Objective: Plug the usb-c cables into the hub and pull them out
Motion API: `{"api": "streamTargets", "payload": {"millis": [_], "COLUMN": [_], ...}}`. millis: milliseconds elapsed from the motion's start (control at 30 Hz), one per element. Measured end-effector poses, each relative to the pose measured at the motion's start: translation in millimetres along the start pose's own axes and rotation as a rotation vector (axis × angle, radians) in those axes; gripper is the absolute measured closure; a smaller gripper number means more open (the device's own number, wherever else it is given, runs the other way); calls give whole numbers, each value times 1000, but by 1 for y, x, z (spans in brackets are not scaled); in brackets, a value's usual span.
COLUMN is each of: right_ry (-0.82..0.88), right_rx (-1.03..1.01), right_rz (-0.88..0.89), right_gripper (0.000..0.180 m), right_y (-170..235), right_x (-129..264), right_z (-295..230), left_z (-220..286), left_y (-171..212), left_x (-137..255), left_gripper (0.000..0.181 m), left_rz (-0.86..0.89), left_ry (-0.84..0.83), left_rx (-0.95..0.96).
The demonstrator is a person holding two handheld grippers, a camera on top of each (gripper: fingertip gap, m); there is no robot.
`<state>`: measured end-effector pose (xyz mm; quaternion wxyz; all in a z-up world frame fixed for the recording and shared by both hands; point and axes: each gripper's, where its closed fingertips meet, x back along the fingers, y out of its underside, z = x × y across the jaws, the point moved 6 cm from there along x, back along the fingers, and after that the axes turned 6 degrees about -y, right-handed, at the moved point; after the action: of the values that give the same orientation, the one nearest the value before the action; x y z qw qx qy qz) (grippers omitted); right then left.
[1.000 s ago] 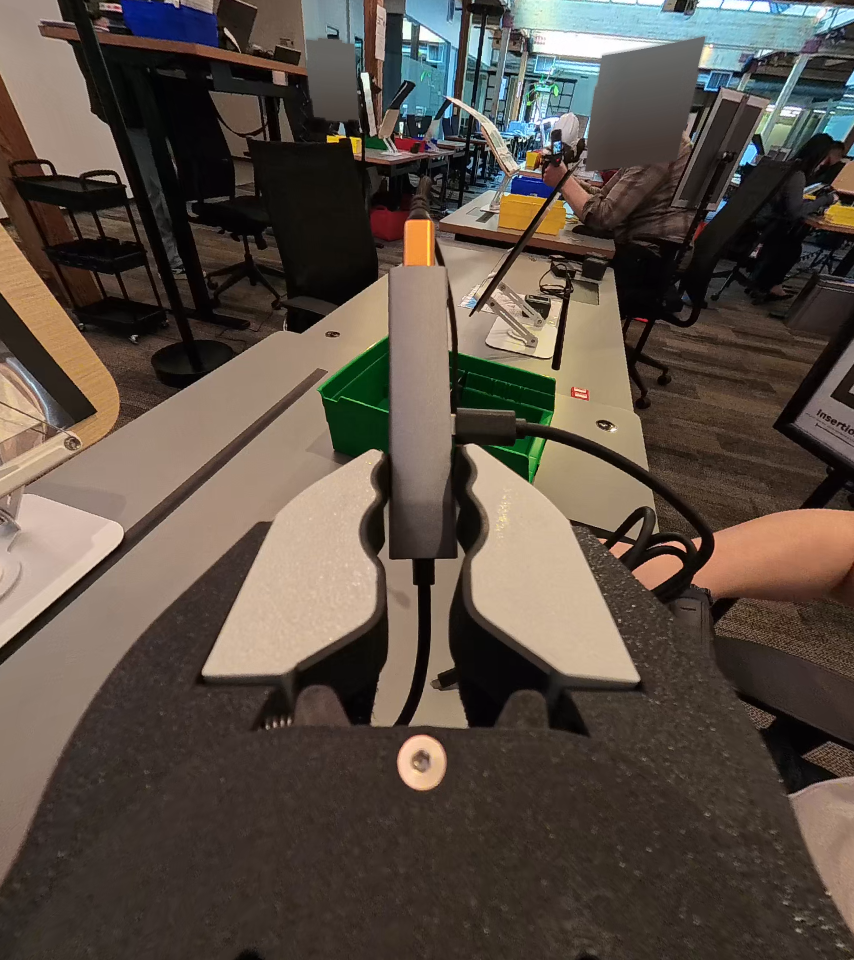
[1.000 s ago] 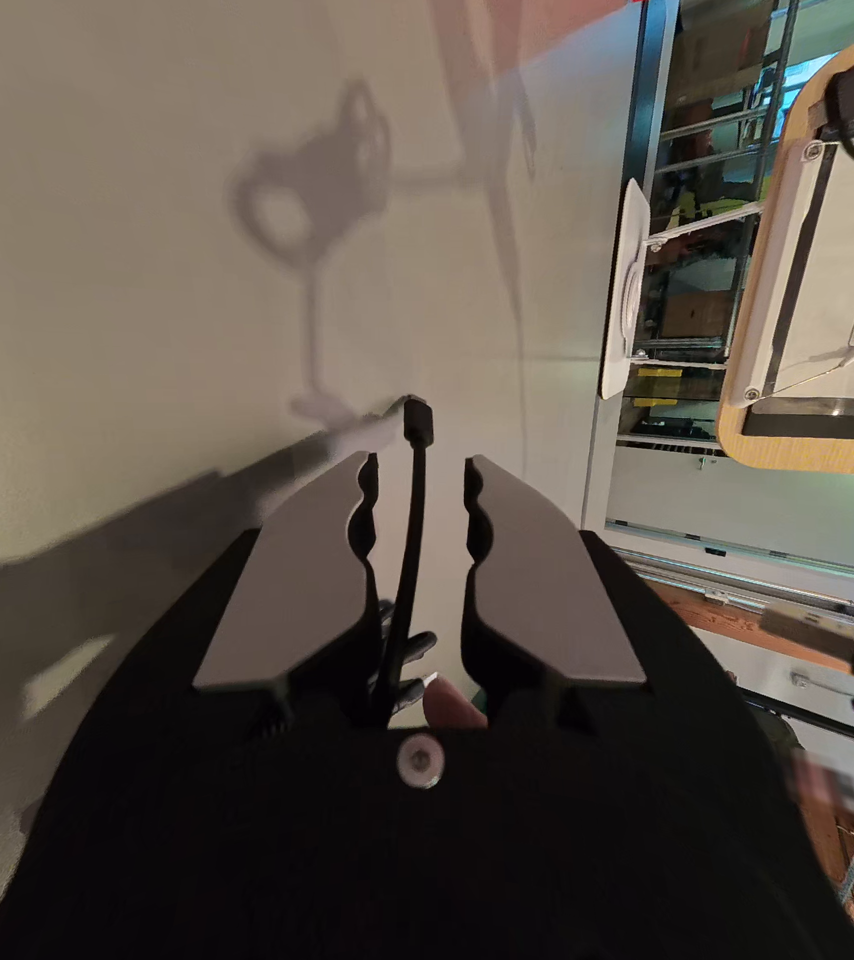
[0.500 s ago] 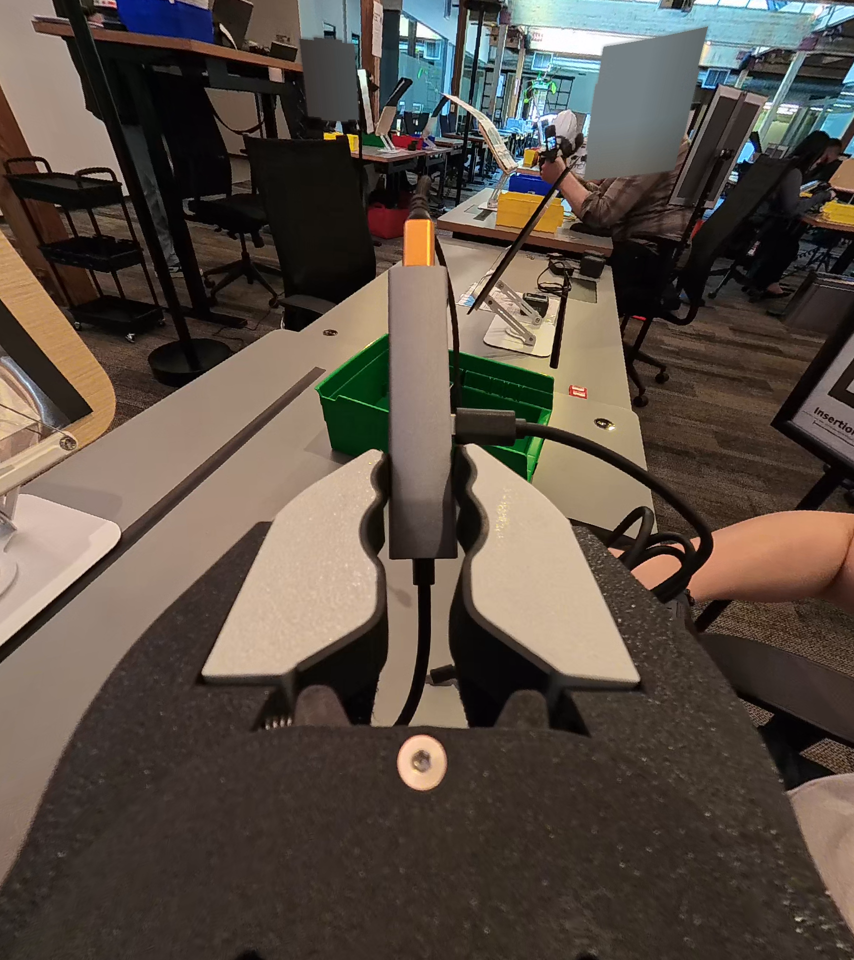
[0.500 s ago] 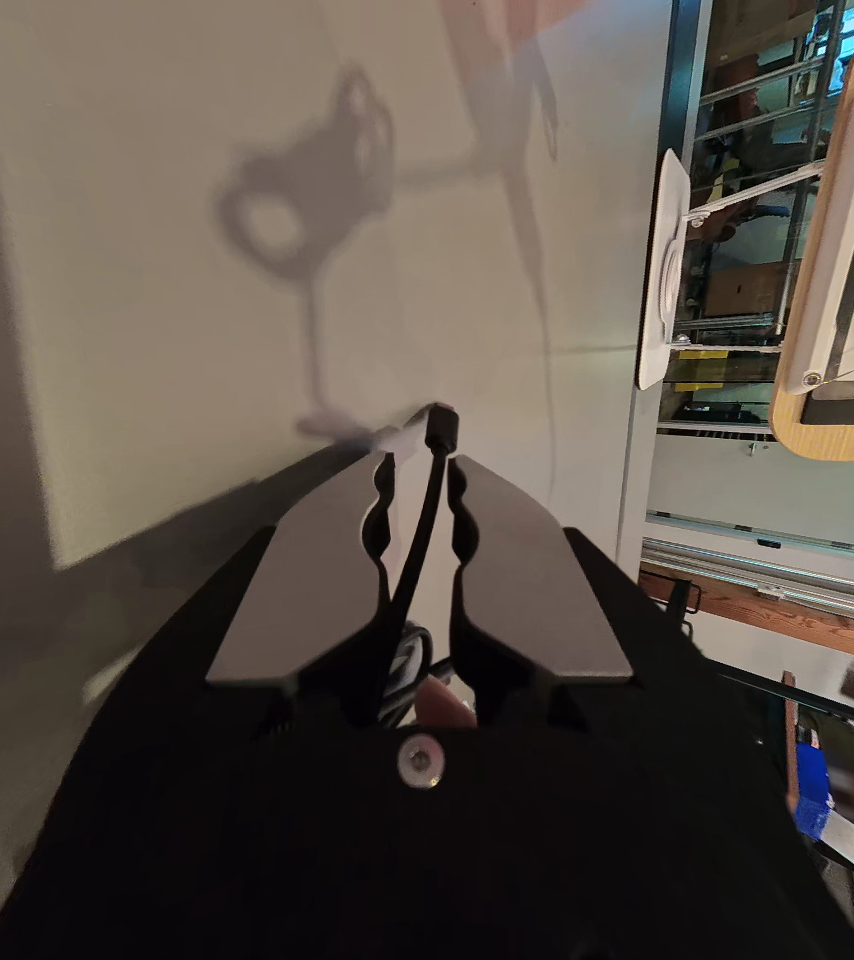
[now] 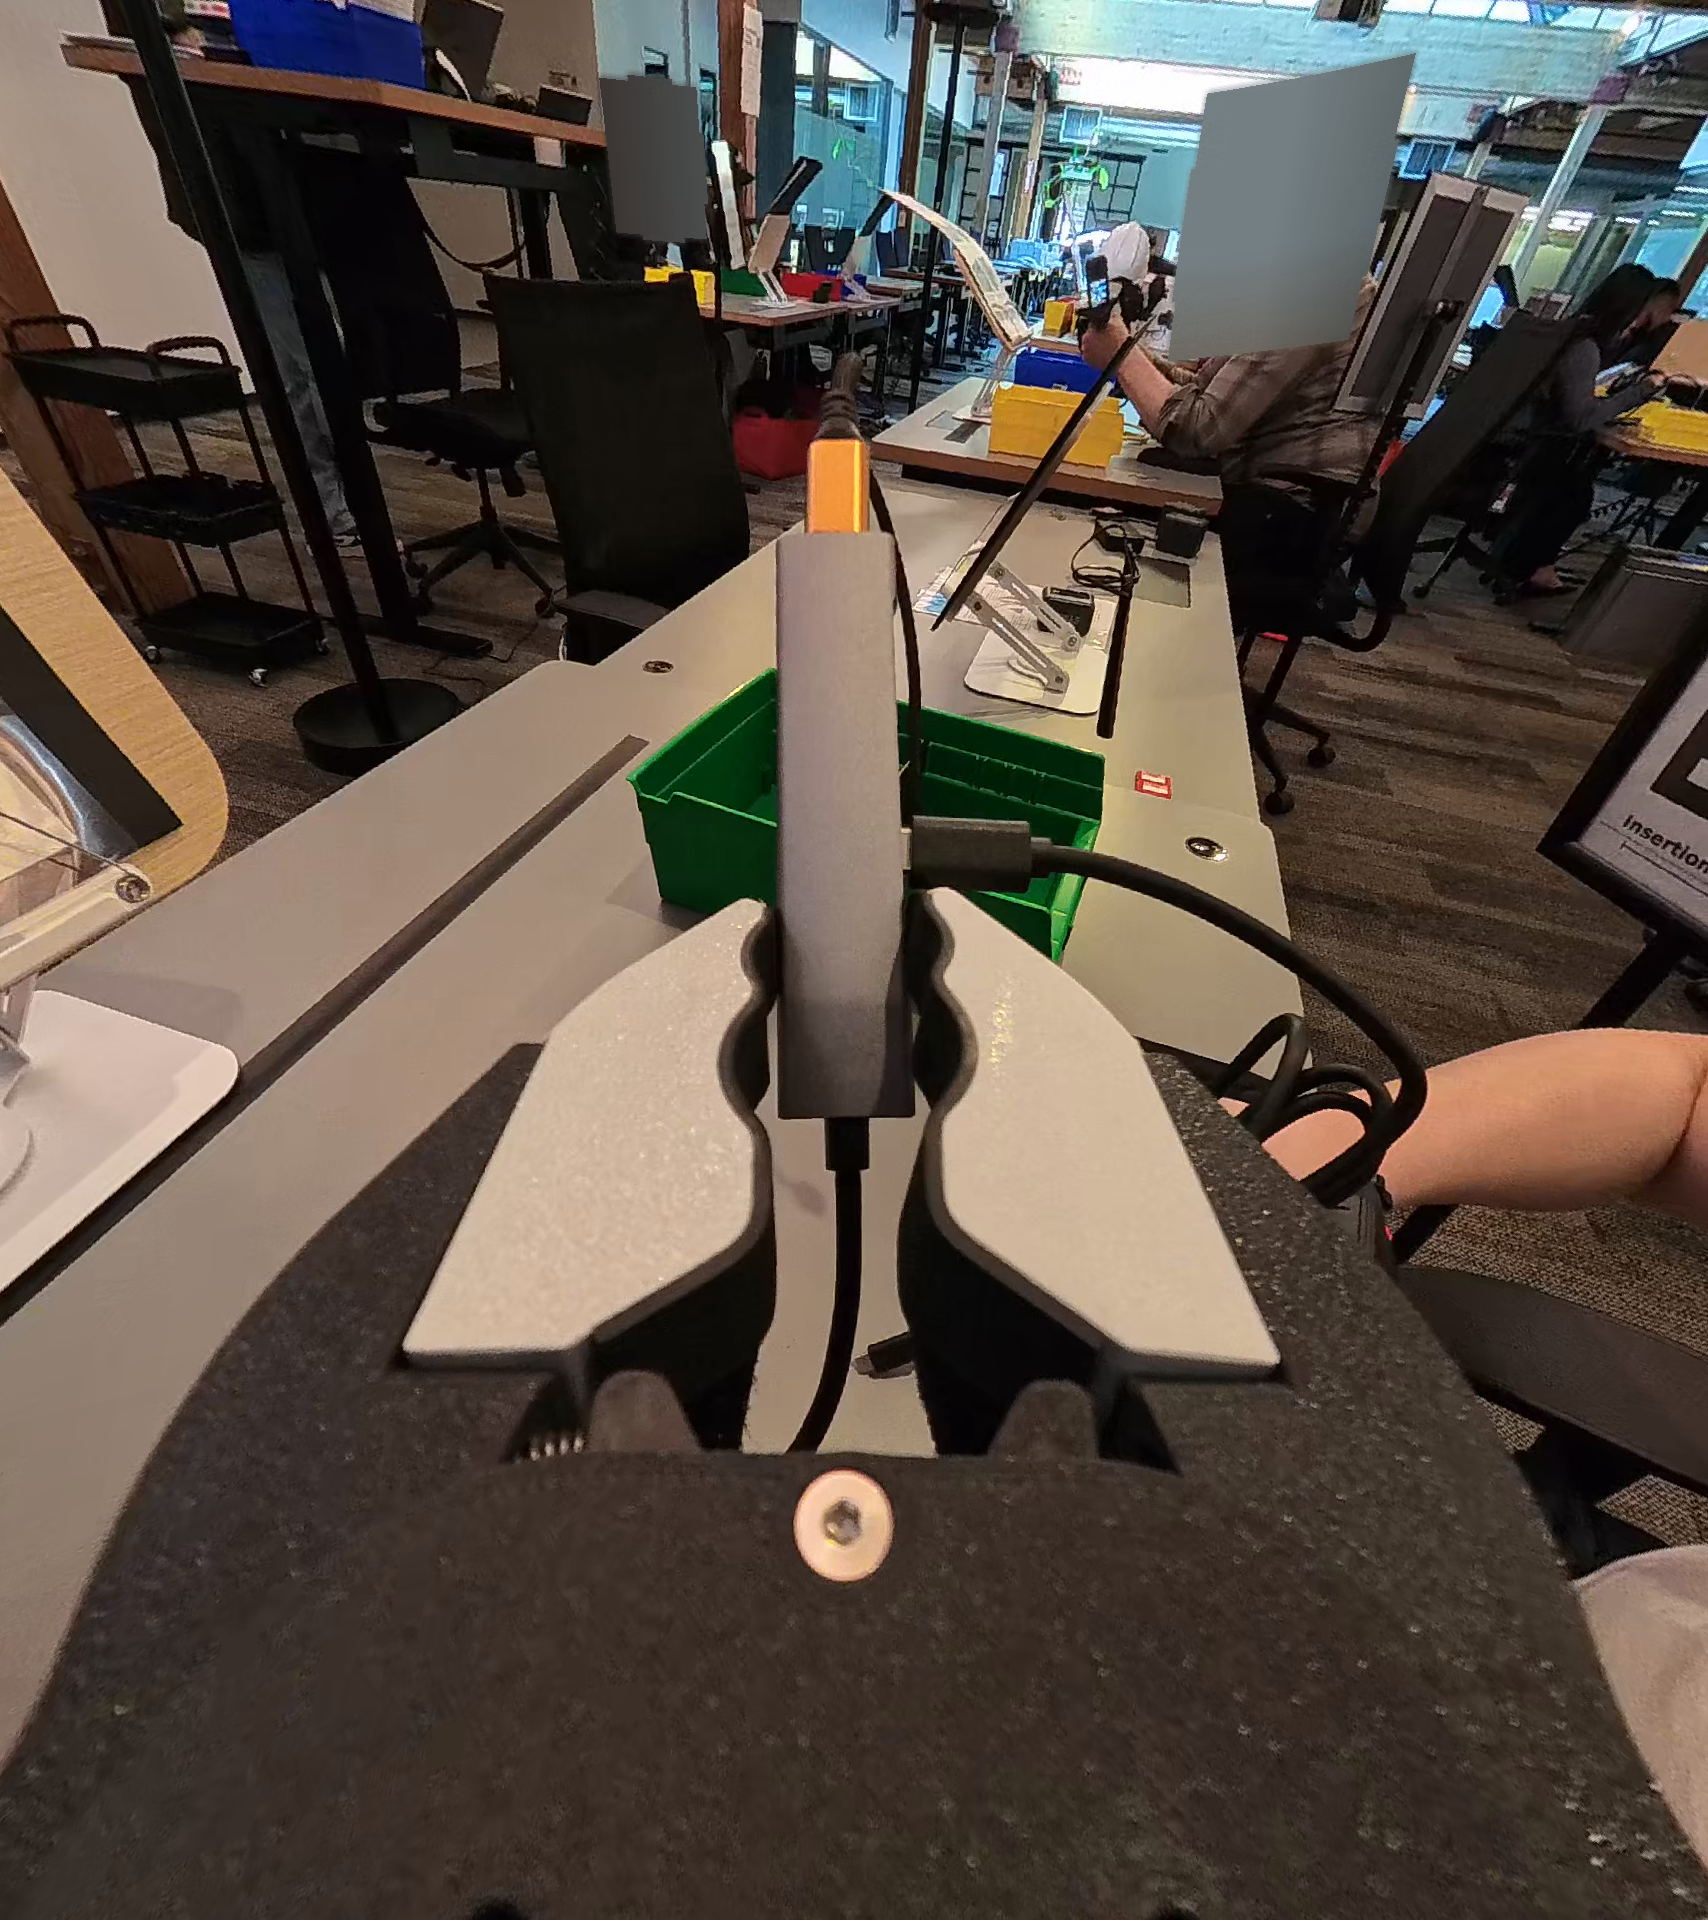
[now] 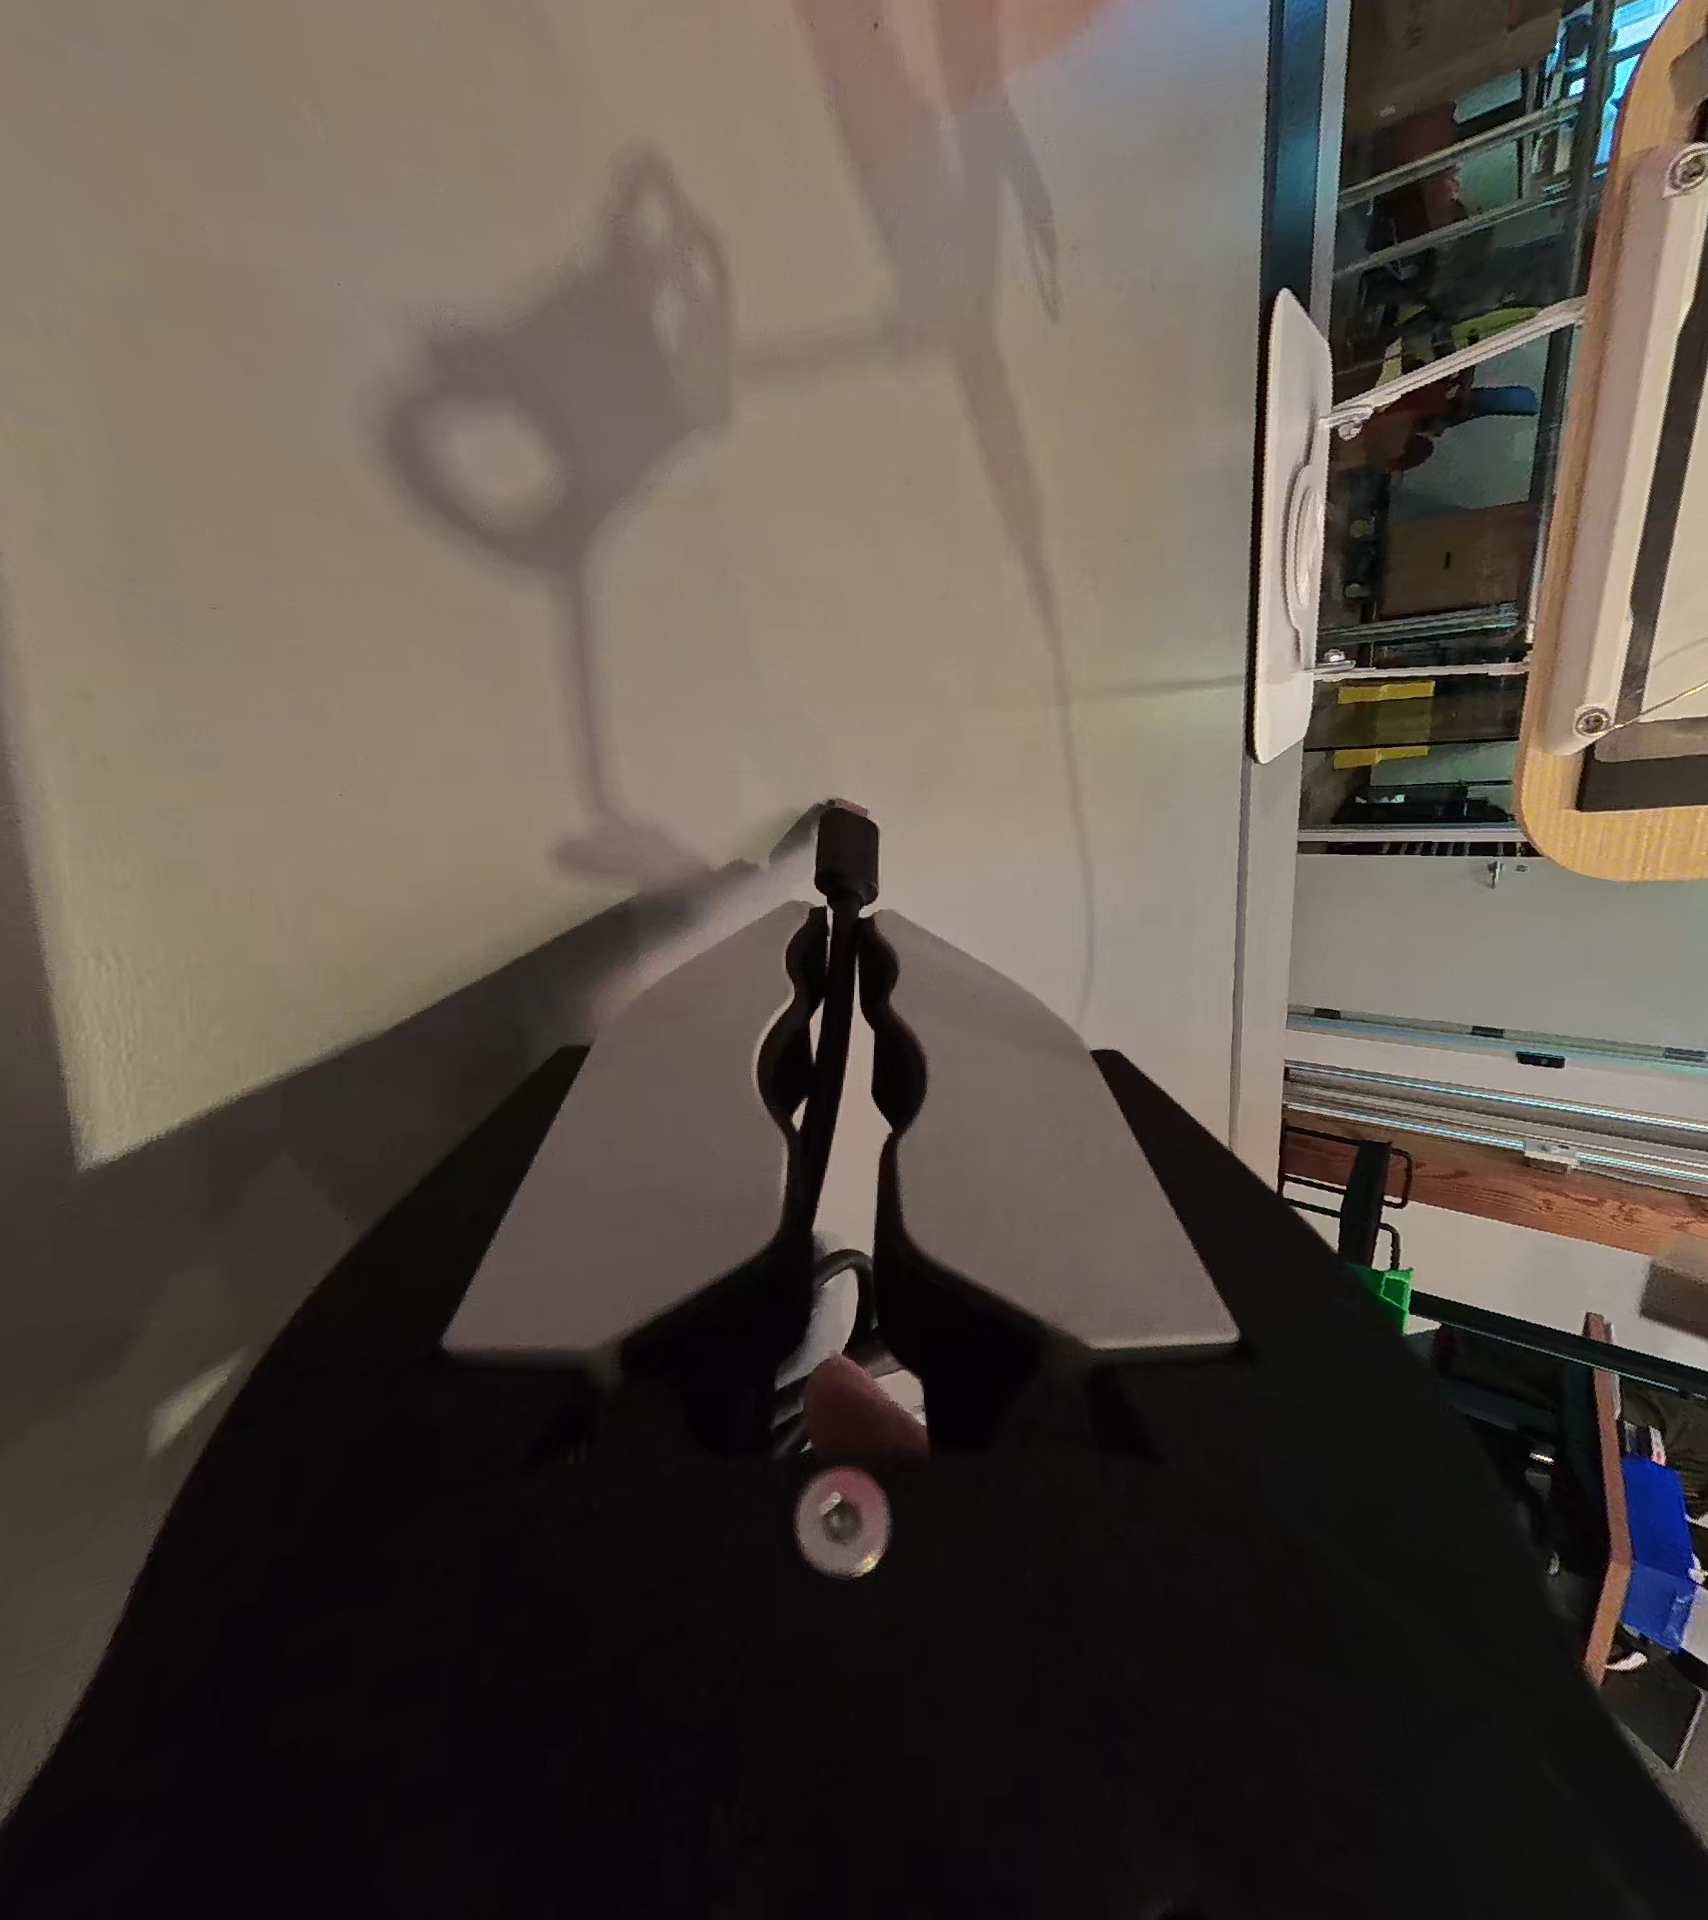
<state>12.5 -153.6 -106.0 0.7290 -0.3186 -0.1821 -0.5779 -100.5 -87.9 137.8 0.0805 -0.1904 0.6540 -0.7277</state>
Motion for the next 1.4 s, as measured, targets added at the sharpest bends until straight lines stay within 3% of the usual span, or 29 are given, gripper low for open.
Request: {"api": "streamTargets", "payload": {"millis": [200,433,633,900,1100,1400], "right_ry": [5,90,50,-19,57,292], "right_rx": [-29,-103,-183,-356,-331,-296], "right_rz": [25,177,231,442,477,381], "right_gripper": [174,174,174,174,174,174], "right_y": [0,0,6,10,12,7], "right_x": [2,16,19,31,45,93], "right_z": [2,17,20,30,41,85], "left_z": [0,-6,-10,-25,-40,-59], "left_y": [0,-2,-3,-10,-15,-12], "left_x": [0,4,8,30,51,65], "left_gripper": [158,158,158,158,159,158], "left_rz": [2,23,32,90,142,160], "left_ry": [-2,-15,-25,-65,-110,-153], "left_rx": [0,12,16,46,73,110]}}
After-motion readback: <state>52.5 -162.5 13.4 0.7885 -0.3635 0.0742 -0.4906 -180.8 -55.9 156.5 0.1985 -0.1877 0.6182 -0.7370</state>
